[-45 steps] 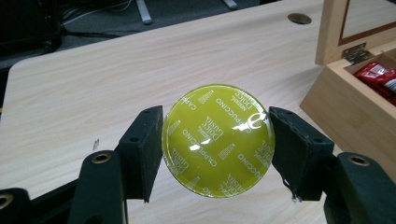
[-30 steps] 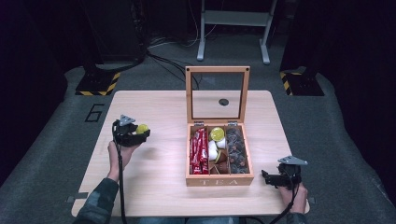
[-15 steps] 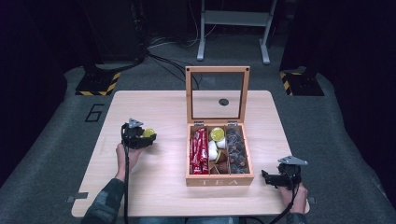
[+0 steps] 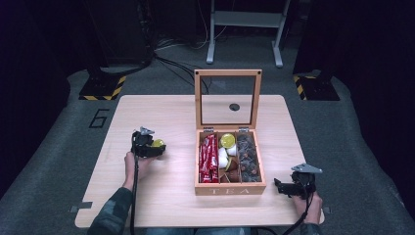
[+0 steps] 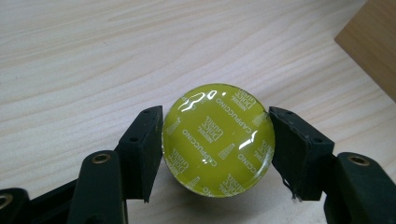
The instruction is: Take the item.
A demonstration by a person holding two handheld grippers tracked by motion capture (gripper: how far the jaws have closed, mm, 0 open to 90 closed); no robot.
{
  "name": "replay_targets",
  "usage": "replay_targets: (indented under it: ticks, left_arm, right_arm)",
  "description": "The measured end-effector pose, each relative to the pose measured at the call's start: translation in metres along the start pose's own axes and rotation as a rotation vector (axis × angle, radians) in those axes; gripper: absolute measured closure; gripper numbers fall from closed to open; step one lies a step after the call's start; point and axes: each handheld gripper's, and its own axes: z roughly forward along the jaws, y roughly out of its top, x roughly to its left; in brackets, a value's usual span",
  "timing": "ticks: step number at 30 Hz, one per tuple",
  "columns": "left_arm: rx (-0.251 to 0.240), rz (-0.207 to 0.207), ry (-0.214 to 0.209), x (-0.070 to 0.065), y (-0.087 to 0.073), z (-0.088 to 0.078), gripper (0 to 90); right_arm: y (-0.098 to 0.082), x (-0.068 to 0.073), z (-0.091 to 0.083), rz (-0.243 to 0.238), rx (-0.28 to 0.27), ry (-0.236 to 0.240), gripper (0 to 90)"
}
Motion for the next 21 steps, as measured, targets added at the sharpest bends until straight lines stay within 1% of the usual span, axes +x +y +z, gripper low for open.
replay_targets:
  ticks: [6,7,9,13,14,15,16,17,18,19,20,21]
  left_arm:
    - [0.008,-0.008,-0.009,0.001,0.0,0.0,37.1]
    - [0.006,-0.015,-0.007,0.002,0.0,-0.001,36.6]
    - [-0.007,-0.03,-0.009,0.003,-0.001,-0.004,32.1]
    - [-0.016,-0.033,-0.02,0.006,-0.001,-0.011,25.2]
    - [-0.028,-0.046,-0.018,0.006,-0.001,-0.013,23.1]
    - [-0.043,-0.048,-0.023,0.006,-0.001,-0.015,22.1]
    - [-0.041,-0.042,-0.023,0.007,-0.001,-0.019,21.0]
    - [-0.055,-0.048,-0.018,0.006,-0.001,-0.021,19.9]
    - [-0.054,-0.046,-0.022,0.006,-0.001,-0.023,18.8]
    - [-0.066,-0.046,-0.023,0.006,-0.001,-0.027,18.0]
    - [-0.066,-0.053,-0.027,0.006,-0.001,-0.029,17.0]
    - [-0.071,-0.047,-0.027,0.006,-0.001,-0.034,16.3]
  right_arm:
    - [0.0,0.0,0.0,-0.001,0.0,0.0,3.5]
    - [0.0,-0.001,0.0,-0.01,-0.002,0.001,3.5]
    - [0.0,-0.001,0.0,-0.016,-0.004,0.001,3.5]
    - [0.0,-0.001,0.0,-0.016,-0.004,0.001,3.5]
    - [0.0,-0.001,0.0,-0.017,-0.004,0.001,3.5]
    - [0.0,-0.001,0.0,-0.019,-0.003,0.003,3.5]
    - [0.0,-0.001,0.0,-0.017,-0.003,0.002,3.6]
    - [0.0,-0.001,0.0,-0.018,-0.003,0.003,3.5]
    - [0.0,-0.001,0.0,-0.016,-0.004,0.001,3.5]
    - [0.0,-0.001,0.0,-0.016,-0.004,0.001,3.5]
    - [0.0,-0.001,0.0,-0.016,-0.004,0.001,3.5]
    - [0.0,-0.001,0.0,-0.016,-0.003,0.001,3.5]
